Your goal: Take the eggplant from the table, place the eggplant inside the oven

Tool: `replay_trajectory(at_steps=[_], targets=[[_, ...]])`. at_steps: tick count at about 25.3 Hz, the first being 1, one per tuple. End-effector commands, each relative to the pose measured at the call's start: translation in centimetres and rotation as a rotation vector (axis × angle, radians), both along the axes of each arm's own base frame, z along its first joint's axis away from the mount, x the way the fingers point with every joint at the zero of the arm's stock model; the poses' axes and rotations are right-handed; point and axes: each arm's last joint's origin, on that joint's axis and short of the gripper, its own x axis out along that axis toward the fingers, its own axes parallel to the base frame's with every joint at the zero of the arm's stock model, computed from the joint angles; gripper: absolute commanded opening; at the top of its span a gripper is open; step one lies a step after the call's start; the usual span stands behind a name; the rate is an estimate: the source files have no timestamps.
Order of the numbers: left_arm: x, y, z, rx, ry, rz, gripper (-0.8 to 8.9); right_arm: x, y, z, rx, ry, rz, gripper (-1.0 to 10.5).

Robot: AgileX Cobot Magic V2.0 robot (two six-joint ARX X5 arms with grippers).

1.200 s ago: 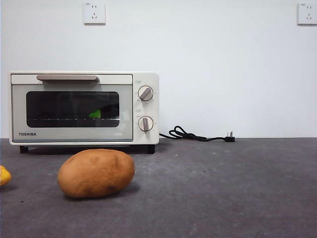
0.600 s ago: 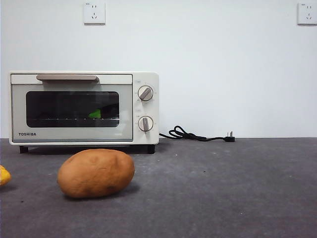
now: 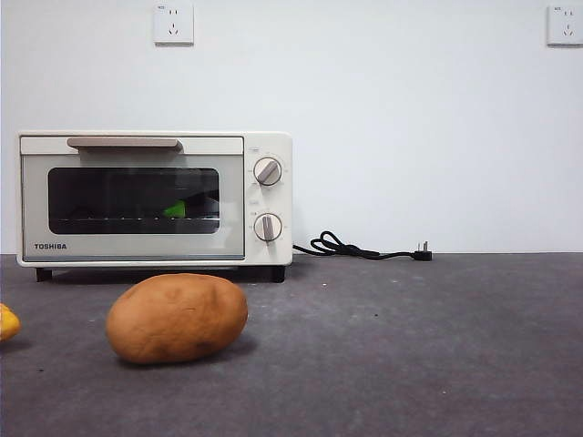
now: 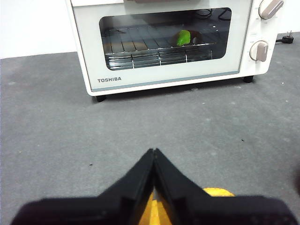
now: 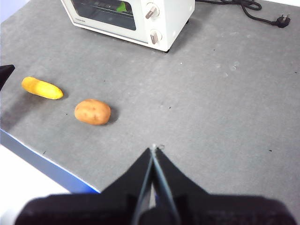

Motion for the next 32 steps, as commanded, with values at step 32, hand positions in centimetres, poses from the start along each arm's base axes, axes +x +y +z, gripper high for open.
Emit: replay_trajectory(at_steps=[32], targets=[[0.1,0.0,-0.3,-0.008,0.004,0.002,-0.04,-5.9,-2.6,-7.1,0.076,-0.843,-0.243,0.0]])
